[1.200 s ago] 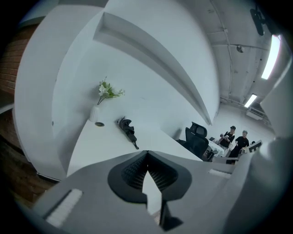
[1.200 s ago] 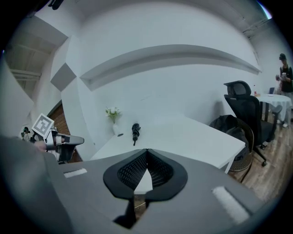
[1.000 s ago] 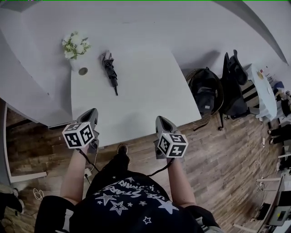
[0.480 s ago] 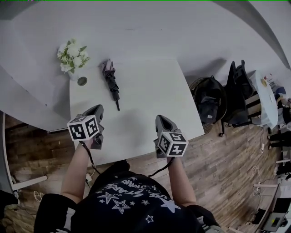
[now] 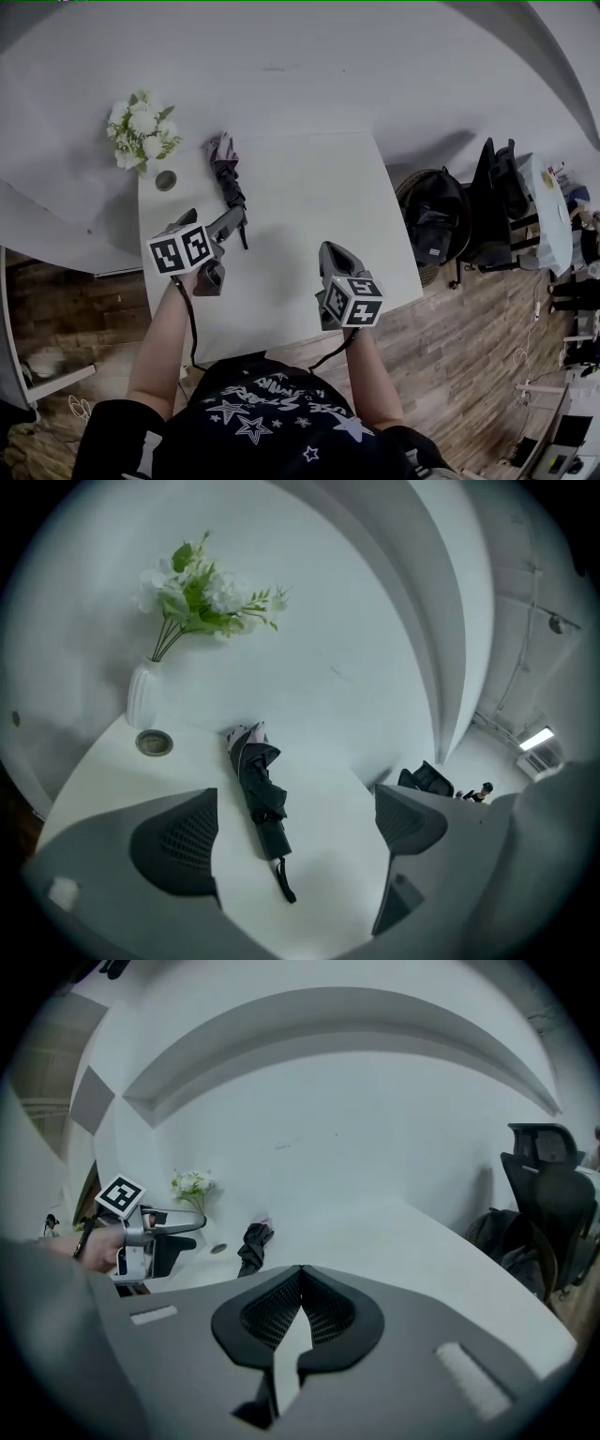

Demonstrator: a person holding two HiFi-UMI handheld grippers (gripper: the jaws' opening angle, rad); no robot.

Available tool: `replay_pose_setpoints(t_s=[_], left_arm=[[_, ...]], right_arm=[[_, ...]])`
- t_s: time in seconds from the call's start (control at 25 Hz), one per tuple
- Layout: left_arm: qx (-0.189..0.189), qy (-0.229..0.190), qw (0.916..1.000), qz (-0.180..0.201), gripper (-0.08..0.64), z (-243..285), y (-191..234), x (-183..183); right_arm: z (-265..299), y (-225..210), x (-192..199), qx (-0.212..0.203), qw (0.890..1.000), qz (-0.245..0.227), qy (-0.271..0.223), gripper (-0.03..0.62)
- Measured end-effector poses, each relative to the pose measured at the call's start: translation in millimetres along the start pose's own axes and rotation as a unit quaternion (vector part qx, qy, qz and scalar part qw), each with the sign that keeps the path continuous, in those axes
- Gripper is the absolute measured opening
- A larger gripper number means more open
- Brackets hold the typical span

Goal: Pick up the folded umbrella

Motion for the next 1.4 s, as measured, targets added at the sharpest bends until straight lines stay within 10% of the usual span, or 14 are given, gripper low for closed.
replay_pose_setpoints(t_s=[0.32, 1.4], left_arm=[[-0.030, 0.032, 0.9984, -0.036, 0.520, 64.4, 16.9, -0.8], [-0.232, 0.106, 0.9668, 0.014, 0.476, 157.7, 39.9, 22.5]], right_arm=[[29.4, -5.8, -2.0, 0.011, 1.000, 0.006, 0.029, 0.017], [86.3, -95.2, -25.4, -0.056, 0.996, -0.004, 0.066, 0.017]])
Point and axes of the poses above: the fingertips, and each gripper's own axes: z forward along the fingers, y to its left, x out of its underside, the point moved 10 cm from there along -z, backward along the fingers, and after that the axes turned 6 degrees about x, right-handed, at the moved point
